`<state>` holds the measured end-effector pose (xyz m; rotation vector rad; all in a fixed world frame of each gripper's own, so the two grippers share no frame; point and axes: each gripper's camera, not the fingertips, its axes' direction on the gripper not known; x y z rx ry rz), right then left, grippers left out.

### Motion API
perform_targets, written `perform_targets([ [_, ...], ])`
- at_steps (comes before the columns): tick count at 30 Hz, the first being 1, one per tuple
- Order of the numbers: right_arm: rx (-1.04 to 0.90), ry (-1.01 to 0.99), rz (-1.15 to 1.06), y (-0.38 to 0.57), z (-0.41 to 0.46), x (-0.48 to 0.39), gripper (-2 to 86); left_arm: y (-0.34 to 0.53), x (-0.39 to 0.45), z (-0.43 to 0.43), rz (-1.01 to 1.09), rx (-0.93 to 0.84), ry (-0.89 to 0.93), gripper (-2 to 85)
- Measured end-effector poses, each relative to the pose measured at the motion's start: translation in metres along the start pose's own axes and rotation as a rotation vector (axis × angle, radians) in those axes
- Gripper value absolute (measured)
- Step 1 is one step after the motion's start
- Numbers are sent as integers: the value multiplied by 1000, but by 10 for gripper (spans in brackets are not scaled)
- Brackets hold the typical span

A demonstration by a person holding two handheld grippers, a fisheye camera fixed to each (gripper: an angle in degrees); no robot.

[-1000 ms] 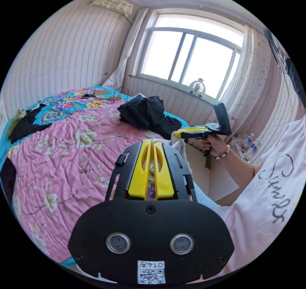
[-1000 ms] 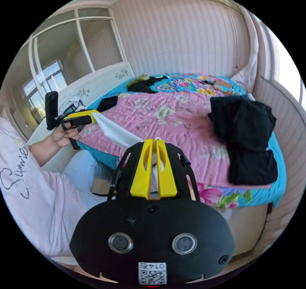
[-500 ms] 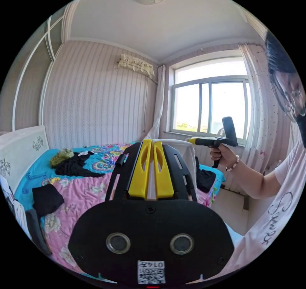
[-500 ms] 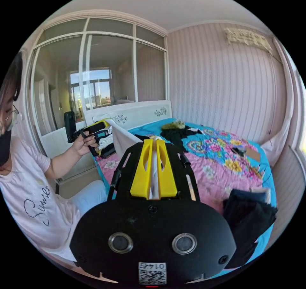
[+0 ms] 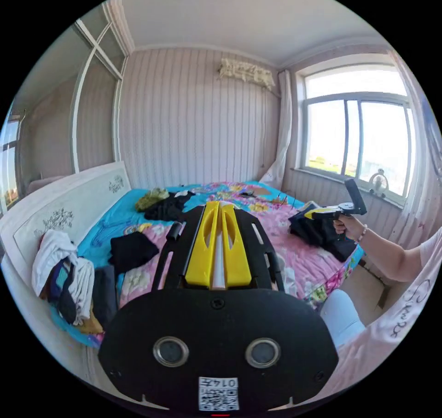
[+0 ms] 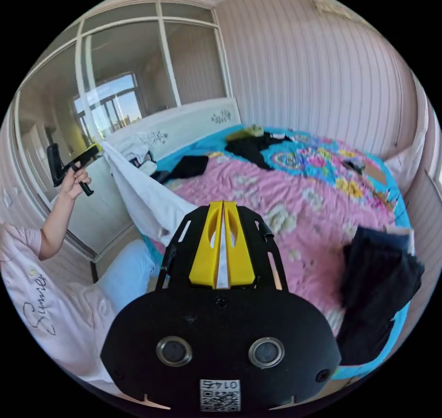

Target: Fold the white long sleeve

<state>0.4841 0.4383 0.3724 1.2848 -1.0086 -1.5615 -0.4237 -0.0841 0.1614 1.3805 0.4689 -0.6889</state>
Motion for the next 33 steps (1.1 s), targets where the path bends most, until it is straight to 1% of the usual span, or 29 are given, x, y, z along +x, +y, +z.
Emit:
perform_targets([
  [2, -97, 5, 99, 74, 72, 22, 24, 30, -22, 1, -21, -112, -70, -10],
  [3, -127, 6, 124, 92, 90, 27, 31, 38, -28, 1, -34, -133, -77, -10],
  [4, -182, 5, 188, 126, 124, 37, 66, 52, -41, -2, -76, -164, -83, -10],
  [5, -236, -16, 239, 155, 157, 45, 93, 63, -54, -7, -125, -181, -81, -10],
  [7, -278, -71, 327, 186, 198, 53, 116, 76, -70, -16, -190, -185, -73, -10],
  [8, -263, -100, 361, 196, 219, 55, 122, 80, -78, -22, -218, -185, -65, -10],
  [10, -210, -99, 387, 203, 245, 56, 120, 82, -85, -29, -233, -187, -52, -10],
  [11, -185, -78, 404, 204, 262, 58, 104, 81, -87, -33, -231, -185, -42, -10],
  [12, -182, -66, 415, 205, 271, 61, 96, 79, -87, -35, -227, -181, -36, -10],
  [14, -244, -102, 487, 213, 303, 82, 39, 71, -84, -44, -184, -167, -17, -10],
  [16, -260, -169, 516, 215, 302, 98, 25, 61, -79, -52, -126, -166, -22, -10],
  [18, -171, -93, 408, 211, 270, 103, 18, 50, -75, -61, -55, -172, -33, -10],
  [20, -65, 43, 253, 193, 209, 118, 14, 38, -73, -72, 14, -155, -17, -10],
  [21, -34, 59, 227, 185, 192, 126, 13, 34, -75, -75, 16, -145, -4, -10],
  [23, 80, 108, 144, 136, 122, 158, 11, 19, -90, -88, -25, -66, 52, -10],
  [24, 102, 121, 121, 119, 106, 166, 11, 16, -95, -91, -42, -46, 56, -10],
  [26, 164, 218, 23, 41, 59, 186, 12, 7, -124, -99, -130, 15, 39, -10],
  [27, 179, 247, 3, 20, 52, 189, 12, 7, -133, -99, -155, 19, 27, -10],
  [28, 201, 284, -22, -24, 43, 195, 13, 9, -151, -98, -213, 12, 6, -10],
  [29, 219, 301, -35, -68, 41, 199, 16, 14, -168, -95, -272, -4, 8, -10],
  [30, 226, 301, -40, -89, 44, 200, 17, 17, -176, -92, -293, -15, 11, -10],
  [32, 243, 270, -19, -162, 76, 203, 28, 35, -199, -76, -347, -98, -22, -10],
  [33, 249, 244, -2, -176, 89, 205, 32, 43, -204, -71, -366, -124, -27, -10],
])
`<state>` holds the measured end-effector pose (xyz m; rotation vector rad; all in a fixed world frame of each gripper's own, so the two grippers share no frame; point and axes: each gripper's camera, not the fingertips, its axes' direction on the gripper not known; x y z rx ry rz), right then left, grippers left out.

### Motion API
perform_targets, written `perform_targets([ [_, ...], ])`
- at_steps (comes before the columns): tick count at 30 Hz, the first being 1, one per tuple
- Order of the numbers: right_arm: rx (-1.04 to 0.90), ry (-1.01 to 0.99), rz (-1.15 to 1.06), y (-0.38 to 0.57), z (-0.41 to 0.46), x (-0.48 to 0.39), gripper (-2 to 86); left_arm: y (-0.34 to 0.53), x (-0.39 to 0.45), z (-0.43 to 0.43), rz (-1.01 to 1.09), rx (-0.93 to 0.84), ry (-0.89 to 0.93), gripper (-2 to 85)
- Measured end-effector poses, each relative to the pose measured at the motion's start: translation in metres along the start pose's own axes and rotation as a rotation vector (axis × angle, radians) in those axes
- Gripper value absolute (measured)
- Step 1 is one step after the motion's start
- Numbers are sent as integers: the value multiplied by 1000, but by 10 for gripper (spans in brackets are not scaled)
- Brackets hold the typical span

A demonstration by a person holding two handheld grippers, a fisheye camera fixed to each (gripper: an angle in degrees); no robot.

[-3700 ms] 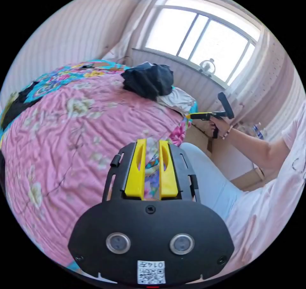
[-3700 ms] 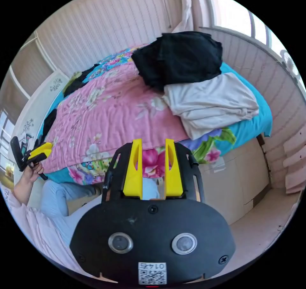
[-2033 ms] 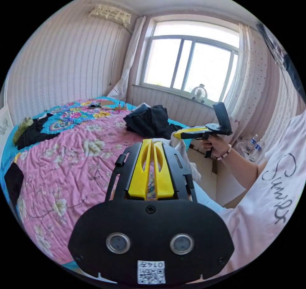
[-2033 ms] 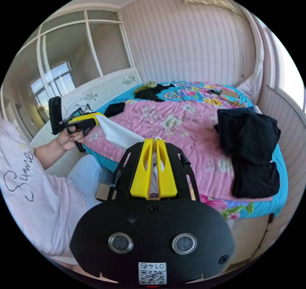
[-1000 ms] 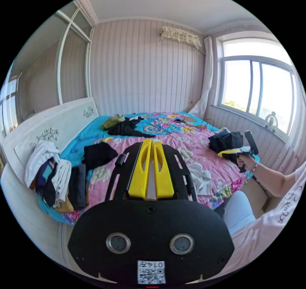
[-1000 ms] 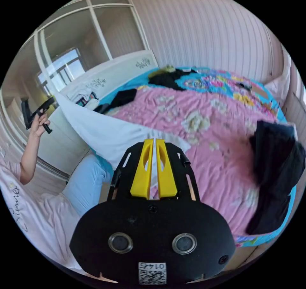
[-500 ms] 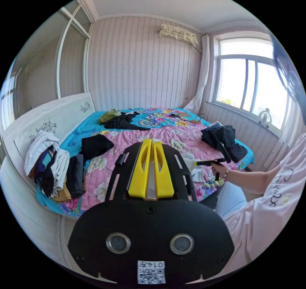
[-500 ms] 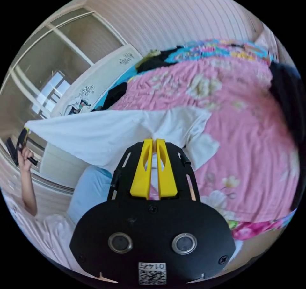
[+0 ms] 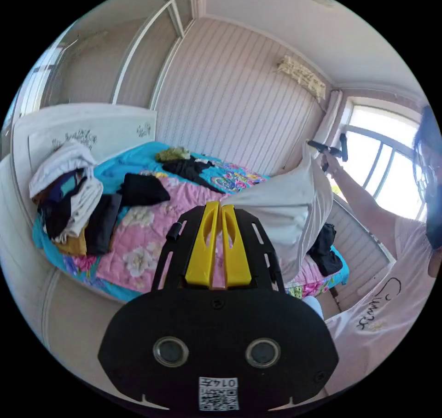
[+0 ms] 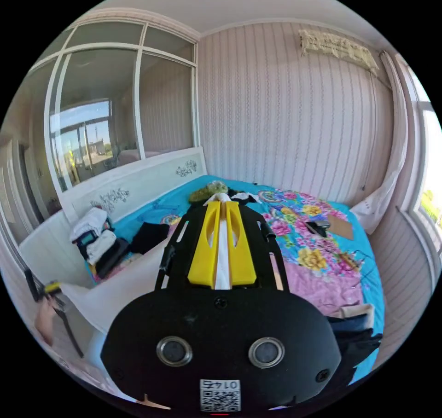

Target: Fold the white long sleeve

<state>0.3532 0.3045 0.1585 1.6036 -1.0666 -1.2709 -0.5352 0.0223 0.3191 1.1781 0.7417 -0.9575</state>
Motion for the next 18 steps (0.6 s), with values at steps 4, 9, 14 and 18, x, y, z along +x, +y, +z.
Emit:
perform_targets([
  [4, -89, -200, 68, 2, 138, -51, 80, 60, -55, 48, -203, -206, -13, -10],
  [9, -290, -267, -104, 132, 237, -113, 93, 138, -90, 98, -280, -472, -50, -9],
  [14, -473, -246, -84, 333, 205, -28, 97, 162, -109, 120, -223, -592, -58, 1],
  [18, -563, -42, 81, 473, 123, 55, 107, 152, -115, 102, -161, -520, -105, 8],
])
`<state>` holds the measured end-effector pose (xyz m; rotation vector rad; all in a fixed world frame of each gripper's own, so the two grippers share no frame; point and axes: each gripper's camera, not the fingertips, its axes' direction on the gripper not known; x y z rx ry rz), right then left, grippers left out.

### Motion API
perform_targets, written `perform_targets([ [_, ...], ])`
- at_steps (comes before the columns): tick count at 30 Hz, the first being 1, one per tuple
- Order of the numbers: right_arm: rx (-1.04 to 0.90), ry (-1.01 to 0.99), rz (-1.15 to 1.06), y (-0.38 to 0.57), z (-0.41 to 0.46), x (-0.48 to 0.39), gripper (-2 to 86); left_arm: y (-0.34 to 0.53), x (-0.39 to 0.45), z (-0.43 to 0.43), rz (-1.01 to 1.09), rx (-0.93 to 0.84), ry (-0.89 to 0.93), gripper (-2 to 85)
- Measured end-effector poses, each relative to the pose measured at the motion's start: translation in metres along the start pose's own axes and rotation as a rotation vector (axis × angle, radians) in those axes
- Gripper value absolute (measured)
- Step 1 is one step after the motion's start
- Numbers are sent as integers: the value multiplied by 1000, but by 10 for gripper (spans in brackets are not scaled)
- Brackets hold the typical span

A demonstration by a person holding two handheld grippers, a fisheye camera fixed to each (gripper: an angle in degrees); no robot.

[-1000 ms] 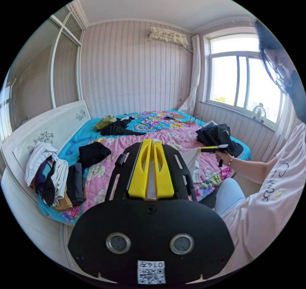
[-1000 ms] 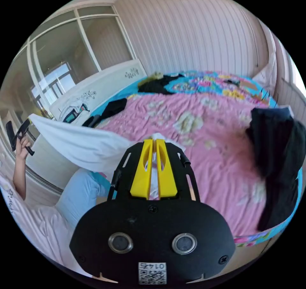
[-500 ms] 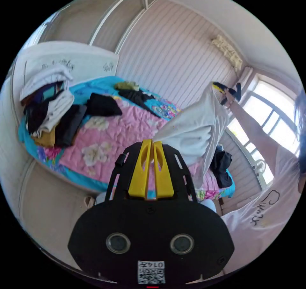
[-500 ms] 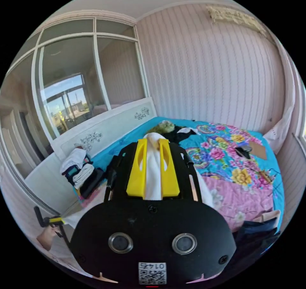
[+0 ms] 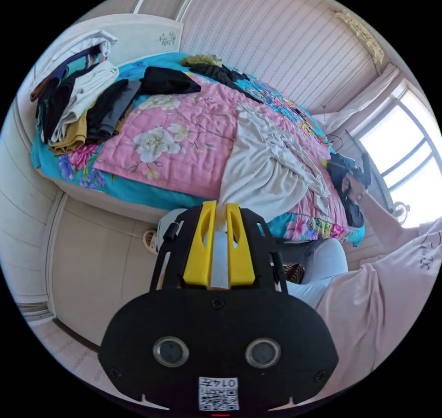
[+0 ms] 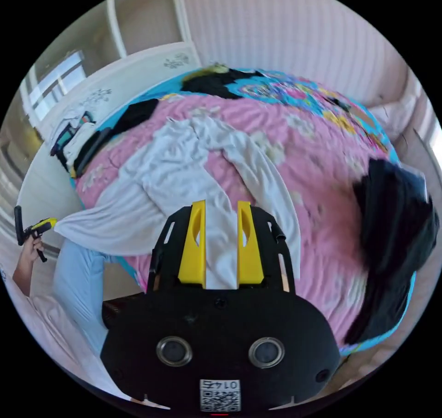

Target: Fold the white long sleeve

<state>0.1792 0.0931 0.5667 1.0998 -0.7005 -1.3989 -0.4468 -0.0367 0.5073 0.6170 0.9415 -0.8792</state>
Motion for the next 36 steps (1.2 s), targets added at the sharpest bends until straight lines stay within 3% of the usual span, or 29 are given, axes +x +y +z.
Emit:
perform_targets([
  [2, -54, 29, 163, 92, 0, 41, 114, -1, 1, 1, 32, 19, 2, -5],
  [5, -134, -61, 247, 152, 11, 60, 91, -2, 1, 24, 12, -35, 91, -7],
  [8, -51, -100, 285, 159, -8, 70, 25, 2, -2, 43, -58, -87, 98, -2],
  [12, 31, -262, 267, 127, -37, 82, 9, 4, 3, 52, -36, -153, -16, 50],
  [18, 282, -636, -20, -12, -118, -15, 11, -13, 21, 82, 60, -318, -52, 108],
  [20, 339, -754, -268, -59, -163, -92, 23, -19, 29, 91, 91, -366, -58, 93],
  [23, 308, -691, -417, -87, -191, -140, 75, -20, 42, 103, 202, -446, -218, 32],
  [26, 258, -573, -401, -77, -184, -115, 88, -18, 49, 101, 286, -459, -221, 1],
  [28, 237, -491, -304, -49, -163, -72, 88, -16, 46, 92, 268, -433, -198, -5],
  [31, 58, -369, -70, 27, -102, 15, 82, -14, 36, 51, 179, -321, -63, -9],
  [36, -81, -339, 203, 140, -68, 90, 83, -9, 12, -84, 63, 169, 225, -10],
])
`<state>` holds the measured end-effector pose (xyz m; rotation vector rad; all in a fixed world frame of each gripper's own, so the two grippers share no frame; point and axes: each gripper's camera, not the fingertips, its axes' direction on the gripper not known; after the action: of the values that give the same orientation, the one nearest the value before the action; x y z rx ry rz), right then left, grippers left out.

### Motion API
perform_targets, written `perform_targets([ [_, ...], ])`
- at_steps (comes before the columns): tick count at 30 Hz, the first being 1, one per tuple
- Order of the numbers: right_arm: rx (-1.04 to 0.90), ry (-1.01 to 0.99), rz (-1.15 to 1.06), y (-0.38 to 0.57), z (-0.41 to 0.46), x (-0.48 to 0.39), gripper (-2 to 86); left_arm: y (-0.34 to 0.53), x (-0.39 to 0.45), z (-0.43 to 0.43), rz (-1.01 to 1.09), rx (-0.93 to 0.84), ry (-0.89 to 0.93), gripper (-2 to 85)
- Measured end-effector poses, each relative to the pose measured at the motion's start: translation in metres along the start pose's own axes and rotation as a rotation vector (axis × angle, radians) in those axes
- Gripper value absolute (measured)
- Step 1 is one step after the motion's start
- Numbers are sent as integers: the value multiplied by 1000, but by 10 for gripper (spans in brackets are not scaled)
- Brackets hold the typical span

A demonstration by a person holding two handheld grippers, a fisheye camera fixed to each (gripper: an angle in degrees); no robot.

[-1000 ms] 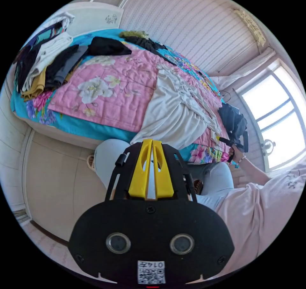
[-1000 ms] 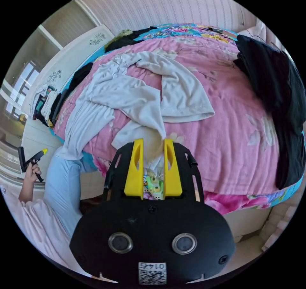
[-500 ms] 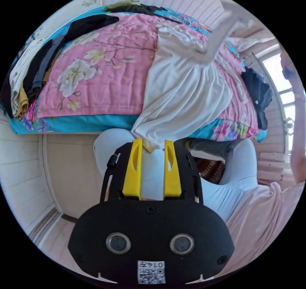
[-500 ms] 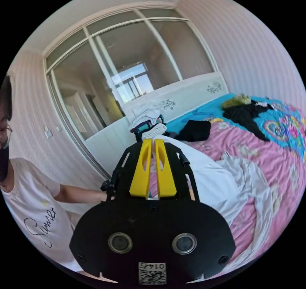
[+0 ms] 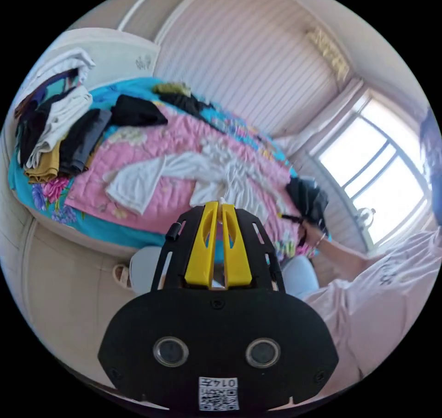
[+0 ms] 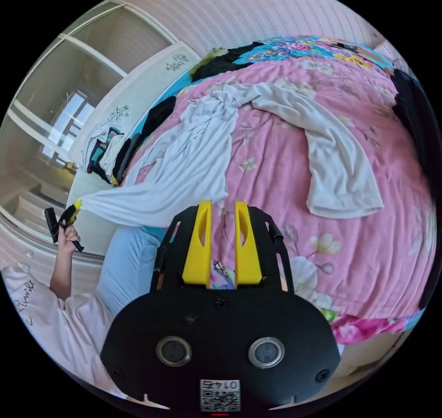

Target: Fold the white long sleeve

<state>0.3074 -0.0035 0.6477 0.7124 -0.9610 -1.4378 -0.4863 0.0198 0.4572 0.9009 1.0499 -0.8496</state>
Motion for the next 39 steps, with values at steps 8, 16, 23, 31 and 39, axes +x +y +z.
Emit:
perform_targets([
  [8, -21, 79, -112, -39, 36, -56, 45, -32, -2, -73, -39, 140, -24, -10],
  [16, -109, -153, -200, -93, -63, -76, -2, -35, 23, -101, 23, 93, -30, -10],
  [23, 22, -299, -80, -119, -182, -48, 10, -28, 54, -134, 167, 204, -43, -10],
  [31, -80, -49, 46, -107, -128, -31, 64, -27, 16, -89, -22, 42, -120, -9],
  [39, -119, -192, 130, -69, -106, -64, 84, -17, 16, -78, -19, -15, -147, -9],
])
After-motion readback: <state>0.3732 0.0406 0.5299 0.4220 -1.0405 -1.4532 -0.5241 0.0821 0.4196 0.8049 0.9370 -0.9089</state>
